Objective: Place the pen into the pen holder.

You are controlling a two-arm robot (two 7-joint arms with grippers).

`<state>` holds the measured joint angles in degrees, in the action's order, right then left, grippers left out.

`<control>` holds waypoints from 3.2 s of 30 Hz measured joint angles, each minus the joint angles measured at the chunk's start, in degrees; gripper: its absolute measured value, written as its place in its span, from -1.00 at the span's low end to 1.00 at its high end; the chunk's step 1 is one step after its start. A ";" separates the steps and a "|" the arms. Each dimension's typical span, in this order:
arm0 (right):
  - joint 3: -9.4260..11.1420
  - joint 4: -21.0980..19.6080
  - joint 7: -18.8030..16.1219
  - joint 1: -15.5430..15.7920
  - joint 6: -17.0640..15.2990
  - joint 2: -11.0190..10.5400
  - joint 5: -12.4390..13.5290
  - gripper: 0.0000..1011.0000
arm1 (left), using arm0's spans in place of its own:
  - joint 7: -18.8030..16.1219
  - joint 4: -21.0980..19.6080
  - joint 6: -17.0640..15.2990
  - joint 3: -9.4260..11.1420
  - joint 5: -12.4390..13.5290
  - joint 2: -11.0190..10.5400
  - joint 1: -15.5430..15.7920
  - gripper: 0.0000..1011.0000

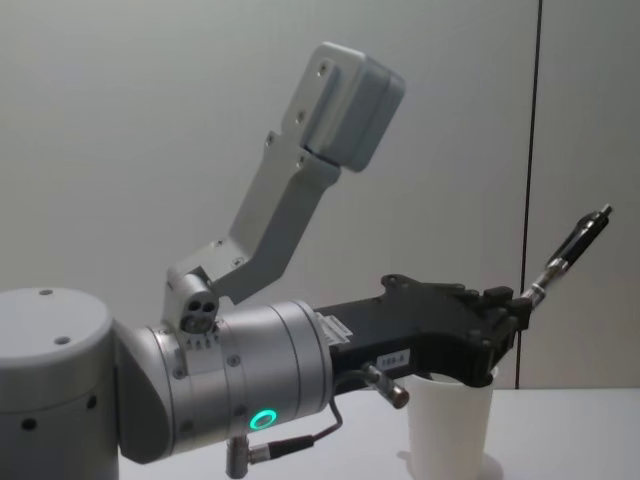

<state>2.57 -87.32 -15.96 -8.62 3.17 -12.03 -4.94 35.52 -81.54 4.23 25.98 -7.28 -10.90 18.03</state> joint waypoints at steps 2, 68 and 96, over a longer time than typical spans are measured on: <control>0.06 -0.08 -0.19 0.09 -0.05 -0.05 0.34 0.98 | 0.06 -0.03 -0.02 0.01 -0.02 -0.01 0.00 -0.77; 10.42 -14.33 -20.94 15.42 -29.60 -7.49 35.66 0.98 | 0.31 -0.15 -0.16 0.09 -0.03 -0.02 0.00 -0.77; 9.58 -21.37 -17.78 19.29 -35.43 -6.06 46.58 0.98 | 0.31 -0.15 -0.16 0.09 -0.03 -0.02 0.00 -0.77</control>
<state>12.15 -108.69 -33.73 10.67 -32.27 -18.09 41.64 35.83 -81.69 4.06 26.07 -7.31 -10.92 18.03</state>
